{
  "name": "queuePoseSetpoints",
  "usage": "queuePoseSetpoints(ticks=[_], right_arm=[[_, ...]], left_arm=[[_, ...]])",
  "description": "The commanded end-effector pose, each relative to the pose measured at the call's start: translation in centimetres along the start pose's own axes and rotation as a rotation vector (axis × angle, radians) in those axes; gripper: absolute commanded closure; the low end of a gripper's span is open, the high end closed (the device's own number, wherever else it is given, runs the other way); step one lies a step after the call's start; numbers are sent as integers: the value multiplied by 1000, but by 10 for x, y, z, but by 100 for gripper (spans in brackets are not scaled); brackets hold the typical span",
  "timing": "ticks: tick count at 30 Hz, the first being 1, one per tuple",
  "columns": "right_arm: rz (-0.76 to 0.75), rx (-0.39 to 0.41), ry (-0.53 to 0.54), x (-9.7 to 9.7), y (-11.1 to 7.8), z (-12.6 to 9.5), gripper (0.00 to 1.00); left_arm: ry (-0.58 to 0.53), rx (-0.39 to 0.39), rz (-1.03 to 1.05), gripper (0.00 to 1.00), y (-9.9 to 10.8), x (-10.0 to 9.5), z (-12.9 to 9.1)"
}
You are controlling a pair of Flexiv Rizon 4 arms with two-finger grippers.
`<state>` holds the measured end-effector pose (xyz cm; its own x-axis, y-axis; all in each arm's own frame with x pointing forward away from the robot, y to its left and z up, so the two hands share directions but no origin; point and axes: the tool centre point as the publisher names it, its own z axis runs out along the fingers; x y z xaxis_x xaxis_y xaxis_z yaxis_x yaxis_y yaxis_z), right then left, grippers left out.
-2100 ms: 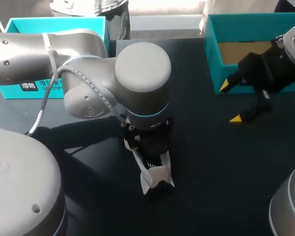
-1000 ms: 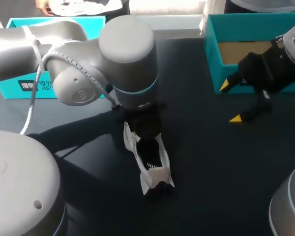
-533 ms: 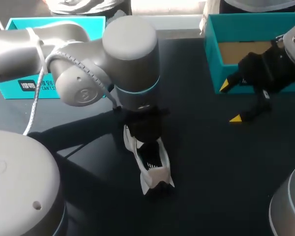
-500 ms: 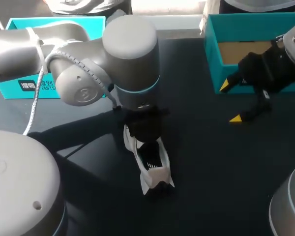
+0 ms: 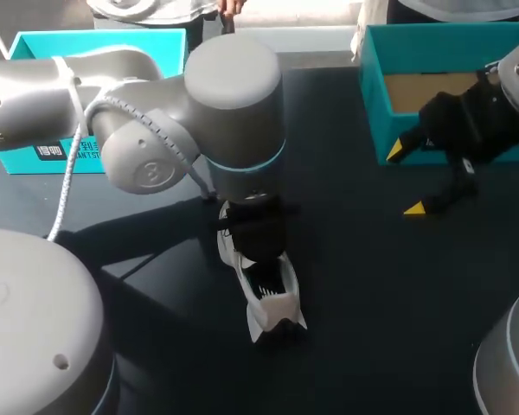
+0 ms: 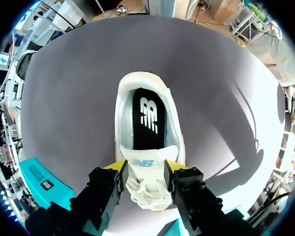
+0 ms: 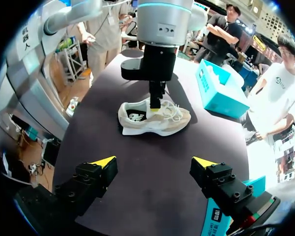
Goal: Take the shoe out of the shoebox, open the shoe tongue, remove and reinsert the insole, then place the shoe into the shoebox
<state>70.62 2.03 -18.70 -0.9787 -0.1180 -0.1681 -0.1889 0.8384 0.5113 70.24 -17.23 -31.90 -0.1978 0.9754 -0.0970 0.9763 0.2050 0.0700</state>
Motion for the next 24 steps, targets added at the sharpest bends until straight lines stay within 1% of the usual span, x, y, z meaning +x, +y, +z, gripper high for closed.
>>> queuePoseSetpoints(ticks=[1,2,4,8,11,12,17,20,21,24], right_arm=[[0,2,3,-1,0,1,0],[0,2,3,-1,0,1,0],[0,2,3,-1,0,1,0],[0,2,3,-1,0,1,0],[0,2,3,-1,0,1,0],[0,2,3,-1,0,1,0],[0,2,3,-1,0,1,0],[0,2,3,-1,0,1,0],[0,2,3,-1,0,1,0],[0,2,3,-1,0,1,0]], left_arm=[[-10,-3,-1,56,-5,4,-3],[-11,-2,-1,56,-7,4,-2],[-16,6,-10,60,-10,3,2],[-19,8,-47,76,-15,3,11],[-3,12,-63,80,-17,4,19],[-2,10,-62,80,-18,4,19],[-29,-7,-93,77,-16,6,2],[-32,-20,-123,71,-13,8,-7],[-26,-27,-135,70,-12,9,-8],[2,-56,-275,67,-9,11,-19]])
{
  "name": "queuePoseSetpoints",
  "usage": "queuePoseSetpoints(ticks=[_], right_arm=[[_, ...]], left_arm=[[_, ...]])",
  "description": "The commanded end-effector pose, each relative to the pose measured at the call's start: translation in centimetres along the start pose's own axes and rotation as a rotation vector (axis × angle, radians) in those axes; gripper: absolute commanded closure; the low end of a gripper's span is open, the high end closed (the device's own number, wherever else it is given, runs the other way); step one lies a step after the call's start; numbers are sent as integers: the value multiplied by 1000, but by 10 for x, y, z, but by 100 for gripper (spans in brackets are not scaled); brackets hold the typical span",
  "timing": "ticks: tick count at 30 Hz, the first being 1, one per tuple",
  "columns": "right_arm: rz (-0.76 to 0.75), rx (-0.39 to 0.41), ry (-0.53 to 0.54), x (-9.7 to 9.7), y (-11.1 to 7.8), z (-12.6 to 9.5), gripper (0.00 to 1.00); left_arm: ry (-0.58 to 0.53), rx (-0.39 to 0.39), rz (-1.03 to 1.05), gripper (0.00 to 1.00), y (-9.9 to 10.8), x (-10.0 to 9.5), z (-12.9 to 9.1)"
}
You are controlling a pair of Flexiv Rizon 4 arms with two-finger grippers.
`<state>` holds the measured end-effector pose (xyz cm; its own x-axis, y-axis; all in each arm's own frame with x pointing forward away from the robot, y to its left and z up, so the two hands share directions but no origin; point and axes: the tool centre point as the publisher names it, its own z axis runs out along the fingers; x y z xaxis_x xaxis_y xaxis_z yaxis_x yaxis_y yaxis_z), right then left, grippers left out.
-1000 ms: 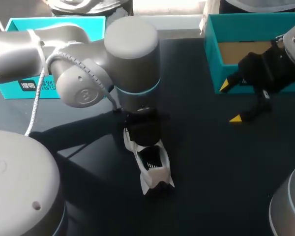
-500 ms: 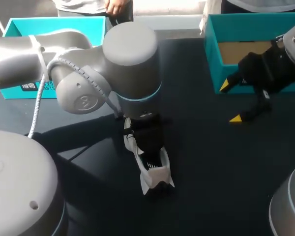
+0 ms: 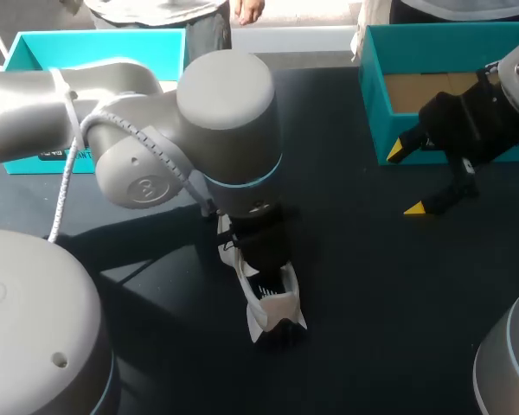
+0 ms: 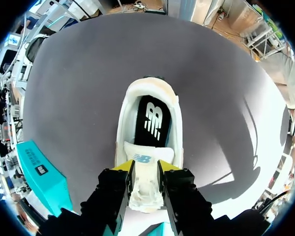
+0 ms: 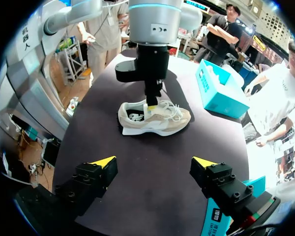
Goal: Take the shoe out of the shoebox, open the shoe tongue, remove and reinsert the insole, then place the shoe into the shoebox
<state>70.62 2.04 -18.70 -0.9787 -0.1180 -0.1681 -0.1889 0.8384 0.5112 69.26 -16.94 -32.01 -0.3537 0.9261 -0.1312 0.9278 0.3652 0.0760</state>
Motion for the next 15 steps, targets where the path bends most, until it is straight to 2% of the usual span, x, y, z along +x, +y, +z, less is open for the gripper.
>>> queuePoseSetpoints(ticks=[1,2,3,15], right_arm=[[0,2,3,-1,0,1,0],[0,2,3,-1,0,1,0],[0,2,3,-1,0,1,0],[0,2,3,-1,0,1,0]], left_arm=[[2,-32,-165,61,4,6,-22],[-6,-19,-206,44,6,6,-26],[-6,-19,-206,0,6,6,-26],[-6,-19,-206,0,6,6,-26]])
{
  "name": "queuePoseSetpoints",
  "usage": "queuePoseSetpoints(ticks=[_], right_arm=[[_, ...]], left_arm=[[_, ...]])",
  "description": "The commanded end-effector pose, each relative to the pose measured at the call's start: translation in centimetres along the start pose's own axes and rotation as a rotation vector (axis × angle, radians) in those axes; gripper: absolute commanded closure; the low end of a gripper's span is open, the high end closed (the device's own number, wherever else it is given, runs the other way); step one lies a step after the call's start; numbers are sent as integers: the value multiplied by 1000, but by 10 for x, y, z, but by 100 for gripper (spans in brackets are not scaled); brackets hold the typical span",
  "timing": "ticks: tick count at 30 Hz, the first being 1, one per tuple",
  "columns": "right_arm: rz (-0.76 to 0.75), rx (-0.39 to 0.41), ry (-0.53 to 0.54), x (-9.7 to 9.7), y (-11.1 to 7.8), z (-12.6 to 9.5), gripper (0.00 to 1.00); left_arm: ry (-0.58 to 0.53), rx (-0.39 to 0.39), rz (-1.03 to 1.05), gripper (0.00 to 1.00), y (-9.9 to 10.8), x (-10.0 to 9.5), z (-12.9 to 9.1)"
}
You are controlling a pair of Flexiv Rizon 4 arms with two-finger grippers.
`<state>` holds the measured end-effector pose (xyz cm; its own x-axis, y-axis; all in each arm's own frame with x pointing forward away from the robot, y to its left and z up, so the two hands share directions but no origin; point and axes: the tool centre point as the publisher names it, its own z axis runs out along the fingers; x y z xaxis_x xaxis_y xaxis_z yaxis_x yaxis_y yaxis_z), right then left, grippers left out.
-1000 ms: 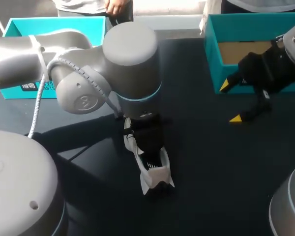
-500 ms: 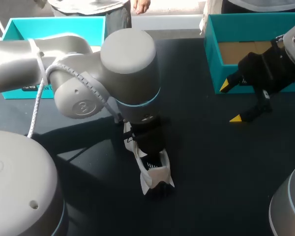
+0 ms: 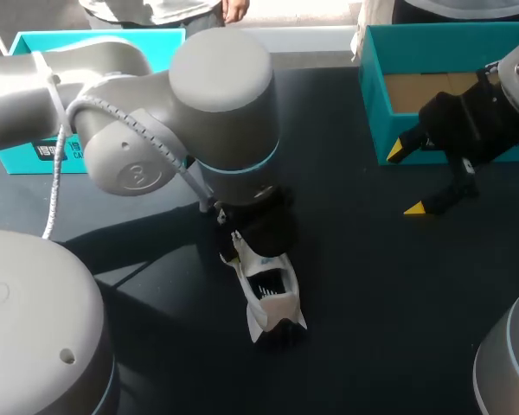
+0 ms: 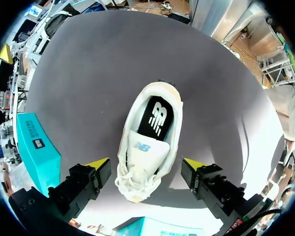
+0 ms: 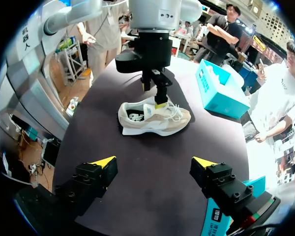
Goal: Take the shoe out of the shoebox, open the shoe tongue, remove and reinsert the insole, then place the shoe into the shoebox
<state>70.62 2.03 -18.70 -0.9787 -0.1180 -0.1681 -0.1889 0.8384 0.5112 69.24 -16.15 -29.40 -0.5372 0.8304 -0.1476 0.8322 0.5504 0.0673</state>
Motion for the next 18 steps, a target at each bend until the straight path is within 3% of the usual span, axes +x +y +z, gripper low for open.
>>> queuePoseSetpoints(ticks=[1,4,5,8,9,10,18], right_arm=[[0,2,3,-1,0,1,0],[0,2,3,-1,0,1,0],[0,2,3,-1,0,1,0],[0,2,3,-1,0,1,0],[0,2,3,-1,0,1,0],[0,2,3,-1,0,1,0],[0,2,3,-1,0,1,0]], left_arm=[[-4,2,2,0,1,2,1],[-52,40,-127,0,-12,6,-8],[-40,70,-274,0,-18,7,-12],[13,17,-867,0,-28,15,-17],[44,41,-1073,0,-32,24,-16],[38,99,-1141,0,-39,30,-17],[38,99,-1141,0,-39,30,-17]])
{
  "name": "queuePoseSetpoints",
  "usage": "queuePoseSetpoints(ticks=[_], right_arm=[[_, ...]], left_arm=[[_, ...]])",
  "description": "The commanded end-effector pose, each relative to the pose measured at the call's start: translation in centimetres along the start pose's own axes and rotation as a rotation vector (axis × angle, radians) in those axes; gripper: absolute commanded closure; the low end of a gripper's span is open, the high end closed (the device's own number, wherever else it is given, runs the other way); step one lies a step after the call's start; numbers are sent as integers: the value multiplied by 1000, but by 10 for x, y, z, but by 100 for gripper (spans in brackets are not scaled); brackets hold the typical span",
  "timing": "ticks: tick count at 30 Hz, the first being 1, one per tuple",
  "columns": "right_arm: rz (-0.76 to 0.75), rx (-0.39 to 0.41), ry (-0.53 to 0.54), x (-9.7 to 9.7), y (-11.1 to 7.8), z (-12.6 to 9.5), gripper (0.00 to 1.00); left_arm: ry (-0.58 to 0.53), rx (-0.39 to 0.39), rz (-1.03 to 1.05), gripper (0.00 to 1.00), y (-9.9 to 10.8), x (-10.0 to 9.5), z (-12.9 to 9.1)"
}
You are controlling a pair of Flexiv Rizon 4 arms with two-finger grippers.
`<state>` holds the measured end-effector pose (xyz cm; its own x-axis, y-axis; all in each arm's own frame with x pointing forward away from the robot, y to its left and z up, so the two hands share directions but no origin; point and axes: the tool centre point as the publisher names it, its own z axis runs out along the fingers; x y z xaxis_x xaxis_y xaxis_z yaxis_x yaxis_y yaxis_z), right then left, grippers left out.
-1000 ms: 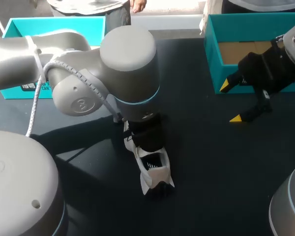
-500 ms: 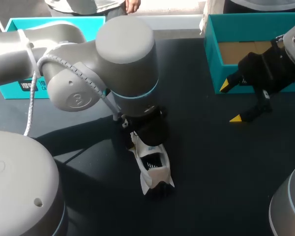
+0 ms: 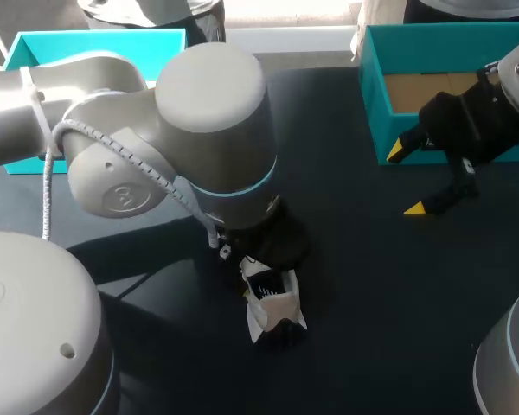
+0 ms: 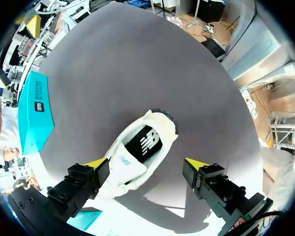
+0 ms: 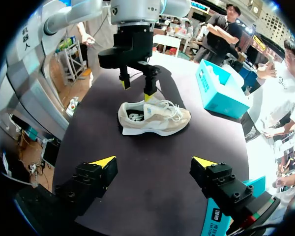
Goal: Take the shoe out of the shoebox, open the shoe tongue, remove and reinsert the insole, then place the shoe into the shoebox
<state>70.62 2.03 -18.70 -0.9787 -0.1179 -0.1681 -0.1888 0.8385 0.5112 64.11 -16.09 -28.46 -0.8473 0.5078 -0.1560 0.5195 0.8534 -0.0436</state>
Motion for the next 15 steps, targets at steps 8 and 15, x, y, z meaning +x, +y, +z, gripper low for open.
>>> queuePoseSetpoints(ticks=[8,15], right_arm=[[0,2,3,-1,0,1,0],[0,2,3,-1,0,1,0]], left_arm=[[46,32,-690,0,0,3,4],[48,-17,-644,0,-37,27,21]])
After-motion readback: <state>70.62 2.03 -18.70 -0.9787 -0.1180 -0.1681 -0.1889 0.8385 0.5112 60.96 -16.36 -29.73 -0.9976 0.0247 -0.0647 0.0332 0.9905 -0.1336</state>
